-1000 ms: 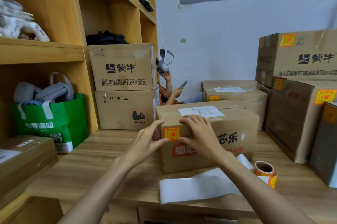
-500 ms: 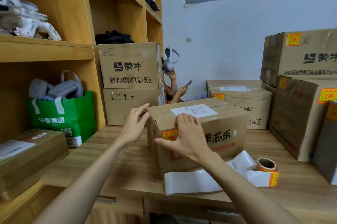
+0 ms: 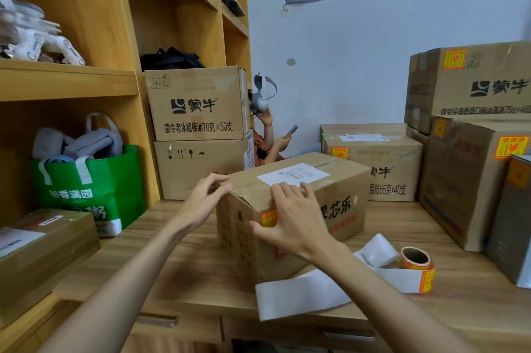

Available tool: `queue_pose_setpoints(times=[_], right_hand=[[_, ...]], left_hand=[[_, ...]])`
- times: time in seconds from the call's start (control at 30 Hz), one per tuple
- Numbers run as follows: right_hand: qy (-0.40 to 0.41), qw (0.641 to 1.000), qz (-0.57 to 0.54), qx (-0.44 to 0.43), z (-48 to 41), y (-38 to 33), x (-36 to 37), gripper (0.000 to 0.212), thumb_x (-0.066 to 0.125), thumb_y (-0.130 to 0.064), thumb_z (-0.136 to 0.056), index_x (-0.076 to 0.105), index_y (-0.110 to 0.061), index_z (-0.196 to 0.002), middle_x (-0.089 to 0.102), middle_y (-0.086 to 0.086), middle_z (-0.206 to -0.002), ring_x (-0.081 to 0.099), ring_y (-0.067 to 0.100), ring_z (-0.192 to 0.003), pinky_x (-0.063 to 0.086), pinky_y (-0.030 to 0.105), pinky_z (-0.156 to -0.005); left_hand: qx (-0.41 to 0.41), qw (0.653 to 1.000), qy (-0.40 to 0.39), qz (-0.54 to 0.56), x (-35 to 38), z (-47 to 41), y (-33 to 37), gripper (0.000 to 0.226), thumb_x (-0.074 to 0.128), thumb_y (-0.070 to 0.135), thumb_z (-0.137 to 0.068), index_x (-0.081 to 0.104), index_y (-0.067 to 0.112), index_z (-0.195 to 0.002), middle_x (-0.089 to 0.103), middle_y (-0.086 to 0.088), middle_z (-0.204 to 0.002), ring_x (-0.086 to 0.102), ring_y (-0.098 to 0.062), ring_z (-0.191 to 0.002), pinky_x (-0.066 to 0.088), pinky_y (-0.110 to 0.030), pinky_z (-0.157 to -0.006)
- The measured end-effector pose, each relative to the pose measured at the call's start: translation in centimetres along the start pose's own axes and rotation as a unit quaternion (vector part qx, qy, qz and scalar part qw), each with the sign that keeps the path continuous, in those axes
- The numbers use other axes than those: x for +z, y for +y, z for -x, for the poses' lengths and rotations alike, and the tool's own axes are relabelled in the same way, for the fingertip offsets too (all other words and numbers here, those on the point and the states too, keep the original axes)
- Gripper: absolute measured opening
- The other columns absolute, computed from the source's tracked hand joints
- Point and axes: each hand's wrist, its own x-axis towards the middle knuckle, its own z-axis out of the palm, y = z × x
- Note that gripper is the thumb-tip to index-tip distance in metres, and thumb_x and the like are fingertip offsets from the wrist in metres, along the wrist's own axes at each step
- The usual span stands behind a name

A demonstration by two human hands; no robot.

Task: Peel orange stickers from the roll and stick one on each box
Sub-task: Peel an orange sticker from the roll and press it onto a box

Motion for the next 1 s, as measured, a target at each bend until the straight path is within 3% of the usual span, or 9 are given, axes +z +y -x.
queue_pose_setpoints(times=[0.13, 0.27, 0.43, 0.57, 0.73, 0.9, 1.0], right_hand=[[-0.048, 0.998, -0.025, -0.014, 0.9, 2.1, -1.8, 0.059, 0.043, -0.075, -0.080, 0.049, -0.023, -0.105, 0.060, -0.008, -0.109, 0.053, 0.013, -0.105, 0.028, 0.043, -0.112], [-0.059, 0.997, -0.058, -0.004, 2.3, 5.6, -3.6, 0.069, 0.043, -0.076, -0.075, 0.060, -0.026, -0.118, 0.054, -0.007, -0.137, 0.045, 0.013, -0.127, 0.026, 0.037, -0.112], [-0.113, 0.986, -0.107, 0.060, 4.4, 10.2, -6.0, 0.070, 0.052, -0.074, -0.079, 0.050, -0.042, -0.141, 0.038, -0.012, -0.153, 0.031, 0.008, -0.141, 0.027, 0.041, -0.116], [-0.125, 0.971, -0.180, 0.100, 5.2, 12.7, -7.1, 0.058, 0.069, -0.050, -0.087, 0.052, -0.039, -0.141, 0.038, -0.021, -0.151, 0.037, 0.001, -0.137, 0.031, 0.037, -0.116], [-0.102, 0.956, -0.250, 0.117, 5.5, 14.7, -6.9, 0.048, 0.070, -0.031, -0.090, 0.057, -0.033, -0.137, 0.046, -0.018, -0.147, 0.050, -0.010, -0.121, 0.038, 0.005, -0.098], [-0.079, 0.954, -0.265, 0.114, 5.0, 15.5, -5.5, 0.045, 0.066, -0.026, -0.094, 0.055, -0.034, -0.136, 0.045, -0.015, -0.149, 0.050, -0.002, -0.123, 0.041, 0.016, -0.103], [-0.082, 0.955, -0.260, 0.115, 4.4, 15.6, -4.6, 0.046, 0.063, -0.025, -0.096, 0.053, -0.028, -0.141, 0.042, -0.012, -0.151, 0.048, 0.000, -0.125, 0.039, 0.011, -0.101]], left_hand=[[0.027, 0.999, 0.015, -0.029, -0.7, 2.6, 0.5, 0.031, 0.052, 0.051, -0.100, 0.063, 0.039, -0.127, 0.056, 0.012, -0.120, 0.049, 0.001, -0.116, 0.037, -0.022, -0.090], [0.077, 0.996, 0.018, -0.039, -0.4, 4.5, 1.6, 0.029, 0.061, 0.038, -0.099, 0.065, 0.038, -0.127, 0.056, 0.009, -0.114, 0.056, 0.001, -0.104, 0.044, -0.023, -0.088], [0.130, 0.990, 0.018, -0.044, 1.8, 6.4, 3.3, 0.037, 0.073, 0.025, -0.092, 0.066, 0.034, -0.127, 0.054, 0.006, -0.110, 0.059, -0.004, -0.097, 0.053, -0.020, -0.085], [0.179, 0.983, 0.019, -0.044, 3.6, 6.7, 4.6, 0.038, 0.074, 0.020, -0.090, 0.066, 0.036, -0.124, 0.054, 0.005, -0.103, 0.060, -0.009, -0.095, 0.054, -0.018, -0.084], [0.177, 0.983, 0.003, -0.041, 5.2, 5.7, 5.4, 0.038, 0.073, 0.030, -0.091, 0.065, 0.033, -0.128, 0.054, 0.008, -0.103, 0.060, -0.007, -0.095, 0.056, -0.028, -0.086], [0.166, 0.985, 0.002, -0.051, 5.9, 4.5, 5.4, 0.037, 0.071, 0.035, -0.093, 0.064, 0.032, -0.129, 0.053, 0.016, -0.126, 0.051, 0.005, -0.119, 0.046, -0.023, -0.098], [0.155, 0.987, -0.002, -0.041, 6.0, 3.9, 5.3, 0.037, 0.070, 0.033, -0.094, 0.064, 0.030, -0.130, 0.053, 0.016, -0.135, 0.051, 0.006, -0.122, 0.045, -0.013, -0.097]])
